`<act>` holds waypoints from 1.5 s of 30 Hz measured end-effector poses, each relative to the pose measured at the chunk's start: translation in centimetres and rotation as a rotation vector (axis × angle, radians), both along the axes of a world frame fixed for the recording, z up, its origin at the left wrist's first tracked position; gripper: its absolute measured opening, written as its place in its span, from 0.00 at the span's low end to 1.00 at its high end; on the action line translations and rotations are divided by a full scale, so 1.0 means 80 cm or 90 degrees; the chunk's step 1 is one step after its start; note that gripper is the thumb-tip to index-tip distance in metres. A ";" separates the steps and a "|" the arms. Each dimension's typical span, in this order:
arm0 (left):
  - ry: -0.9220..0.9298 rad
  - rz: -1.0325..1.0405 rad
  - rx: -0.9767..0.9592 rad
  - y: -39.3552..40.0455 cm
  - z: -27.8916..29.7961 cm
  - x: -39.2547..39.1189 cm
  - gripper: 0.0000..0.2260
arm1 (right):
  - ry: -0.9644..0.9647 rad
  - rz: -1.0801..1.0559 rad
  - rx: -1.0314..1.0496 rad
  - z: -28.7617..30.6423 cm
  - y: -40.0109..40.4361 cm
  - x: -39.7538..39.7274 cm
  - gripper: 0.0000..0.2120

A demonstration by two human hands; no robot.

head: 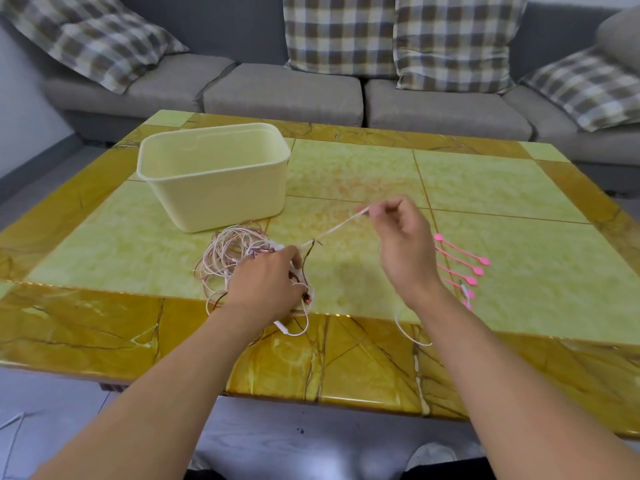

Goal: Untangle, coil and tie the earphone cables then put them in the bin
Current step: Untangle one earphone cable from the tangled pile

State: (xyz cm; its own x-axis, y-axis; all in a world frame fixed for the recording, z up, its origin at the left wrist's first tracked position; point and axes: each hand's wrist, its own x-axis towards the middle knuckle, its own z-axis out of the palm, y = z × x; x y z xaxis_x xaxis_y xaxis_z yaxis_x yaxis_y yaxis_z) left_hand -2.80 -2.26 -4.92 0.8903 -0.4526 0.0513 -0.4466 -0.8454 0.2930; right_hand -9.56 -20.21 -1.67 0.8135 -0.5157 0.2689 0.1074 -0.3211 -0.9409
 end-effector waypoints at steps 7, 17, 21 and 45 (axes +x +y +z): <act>-0.108 0.066 -0.062 0.003 0.007 0.005 0.14 | -0.216 -0.018 0.260 0.047 0.001 -0.010 0.07; 0.040 0.117 0.023 0.029 0.013 0.015 0.08 | 0.376 0.116 -0.191 0.005 -0.023 -0.019 0.04; 0.202 0.079 0.002 0.033 0.023 0.012 0.11 | 0.492 0.149 -0.310 -0.024 -0.010 -0.014 0.13; -0.007 -0.010 -0.032 0.002 0.002 0.012 0.14 | 0.147 0.043 -0.154 -0.011 0.033 0.014 0.07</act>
State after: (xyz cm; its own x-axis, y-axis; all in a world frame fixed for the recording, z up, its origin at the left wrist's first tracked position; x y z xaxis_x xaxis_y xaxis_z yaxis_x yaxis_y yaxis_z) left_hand -1.82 -2.11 -4.76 0.8823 -0.4631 0.0848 -0.4634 -0.8225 0.3298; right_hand -8.42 -17.59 -2.51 0.8973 -0.4020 0.1823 -0.0704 -0.5381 -0.8400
